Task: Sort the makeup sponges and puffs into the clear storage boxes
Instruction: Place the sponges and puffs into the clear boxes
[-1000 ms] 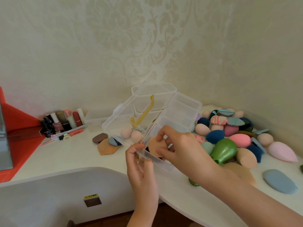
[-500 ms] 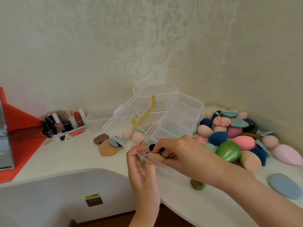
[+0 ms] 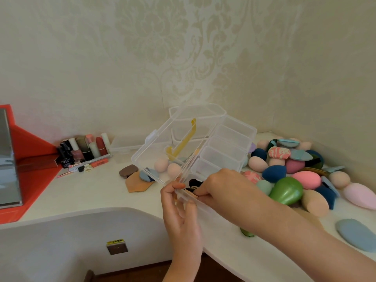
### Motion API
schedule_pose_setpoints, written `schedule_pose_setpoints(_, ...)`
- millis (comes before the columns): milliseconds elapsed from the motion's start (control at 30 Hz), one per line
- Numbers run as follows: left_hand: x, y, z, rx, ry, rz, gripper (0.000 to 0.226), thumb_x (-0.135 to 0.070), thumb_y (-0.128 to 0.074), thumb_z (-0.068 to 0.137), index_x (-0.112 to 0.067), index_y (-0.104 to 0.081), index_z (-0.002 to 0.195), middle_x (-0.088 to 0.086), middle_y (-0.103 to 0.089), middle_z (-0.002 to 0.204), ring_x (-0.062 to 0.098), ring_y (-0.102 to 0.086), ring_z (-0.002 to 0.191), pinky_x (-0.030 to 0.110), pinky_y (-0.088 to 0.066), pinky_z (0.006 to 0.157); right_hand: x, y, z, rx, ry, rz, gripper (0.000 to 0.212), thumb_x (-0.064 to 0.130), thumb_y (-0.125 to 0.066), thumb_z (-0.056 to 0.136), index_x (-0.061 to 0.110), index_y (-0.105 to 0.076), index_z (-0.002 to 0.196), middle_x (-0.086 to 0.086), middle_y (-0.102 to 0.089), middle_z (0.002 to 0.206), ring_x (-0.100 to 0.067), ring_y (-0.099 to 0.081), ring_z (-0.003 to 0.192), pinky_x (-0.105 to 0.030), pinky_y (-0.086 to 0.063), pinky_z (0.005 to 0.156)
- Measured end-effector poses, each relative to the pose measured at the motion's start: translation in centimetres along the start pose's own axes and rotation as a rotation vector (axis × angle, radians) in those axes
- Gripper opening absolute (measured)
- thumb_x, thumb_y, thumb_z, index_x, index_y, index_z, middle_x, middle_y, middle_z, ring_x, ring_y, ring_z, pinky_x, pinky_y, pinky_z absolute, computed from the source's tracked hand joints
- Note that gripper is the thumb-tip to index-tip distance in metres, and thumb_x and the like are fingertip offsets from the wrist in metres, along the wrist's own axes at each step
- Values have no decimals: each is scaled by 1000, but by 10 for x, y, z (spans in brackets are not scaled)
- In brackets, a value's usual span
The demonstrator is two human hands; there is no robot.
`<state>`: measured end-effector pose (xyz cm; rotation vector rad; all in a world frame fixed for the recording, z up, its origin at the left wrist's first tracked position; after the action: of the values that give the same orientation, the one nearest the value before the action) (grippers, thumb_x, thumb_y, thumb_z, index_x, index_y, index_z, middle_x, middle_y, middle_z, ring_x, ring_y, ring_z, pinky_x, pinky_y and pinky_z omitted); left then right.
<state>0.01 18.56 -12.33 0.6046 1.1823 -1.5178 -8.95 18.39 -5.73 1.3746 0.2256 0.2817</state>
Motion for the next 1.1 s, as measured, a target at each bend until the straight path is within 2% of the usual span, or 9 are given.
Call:
schedule_pose_setpoints(133,-1,-1,0,-7,7,-41,29,5,-47,77,-15,-51,98,-6,-58,94,-8,-57,80,4,-42,69,5,0,9,67,-81,-172,20,14,-48,92,20,-68,91,1,-36,60,-22,-41,61,-24,-20,44)
schedule_pose_setpoints(267,2,0,1,-1,20,-35,29,3,-47,76,-16,-51,98,-18,-59,86,-9,-56,79,4,-42,69,10,5,14,96,-79,-208,34,9,-50,88,17,-39,57,2,-32,57,-14,-28,48,-23,-22,45)
schedule_pose_setpoints(367,4,2,2,-4,18,0,32,8,-48,81,-19,-51,98,-18,-58,89,-8,-56,86,6,-42,72,8,4,18,64,-95,-185,38,7,-50,86,19,-31,56,1,-30,58,-13,-24,49,-22,-21,45)
schedule_pose_setpoints(467,6,3,3,-18,30,5,34,9,-47,84,-21,-52,98,-15,-58,92,-3,-56,92,7,-43,77,7,0,21,-1,-96,-185,27,8,-52,86,19,-42,63,2,-30,58,-15,-27,49,-22,-20,44)
schedule_pose_setpoints(567,3,3,3,-20,8,11,30,9,-47,86,-18,-51,99,-7,-57,95,-1,-56,90,8,-44,76,7,-5,16,-55,-80,-137,13,12,-50,88,20,-60,86,1,-50,68,-25,-50,65,-25,-24,45)
schedule_pose_setpoints(667,-3,-3,1,21,-39,22,26,8,-46,84,-14,-49,98,-21,-57,85,-7,-55,81,5,-42,71,3,-13,7,-111,-93,-51,8,17,-55,87,20,-54,94,1,-63,75,-24,-58,66,-25,-22,44)
schedule_pose_setpoints(767,-2,-2,1,7,-52,9,24,1,-45,81,-15,-50,98,-22,-58,86,-6,-55,83,6,-42,71,6,-8,6,-231,-55,-47,24,22,-68,78,21,-51,95,2,-58,56,-20,-49,45,-24,-17,37)
schedule_pose_setpoints(933,9,5,5,-72,8,-64,21,-13,-45,76,-21,-50,96,-8,-57,95,-3,-56,89,11,-45,74,24,-3,11,-109,145,-159,27,12,-40,96,20,-58,116,5,-39,67,-20,-48,68,-27,-20,44)
schedule_pose_setpoints(1100,16,5,7,-51,31,-110,21,-14,-47,80,-28,-54,94,-1,-59,104,10,-57,100,26,-46,83,30,-3,-3,-140,200,49,34,9,-40,92,10,-55,122,-8,-46,119,-26,-56,92,-36,-46,73)
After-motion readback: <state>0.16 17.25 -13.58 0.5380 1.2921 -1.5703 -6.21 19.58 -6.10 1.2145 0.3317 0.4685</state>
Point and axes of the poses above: each hand's wrist, its own z-axis towards the middle knuckle, its own y-axis out of the back of the hand, x = y × z, the point moved 6 cm from there along z, towards the middle knuckle
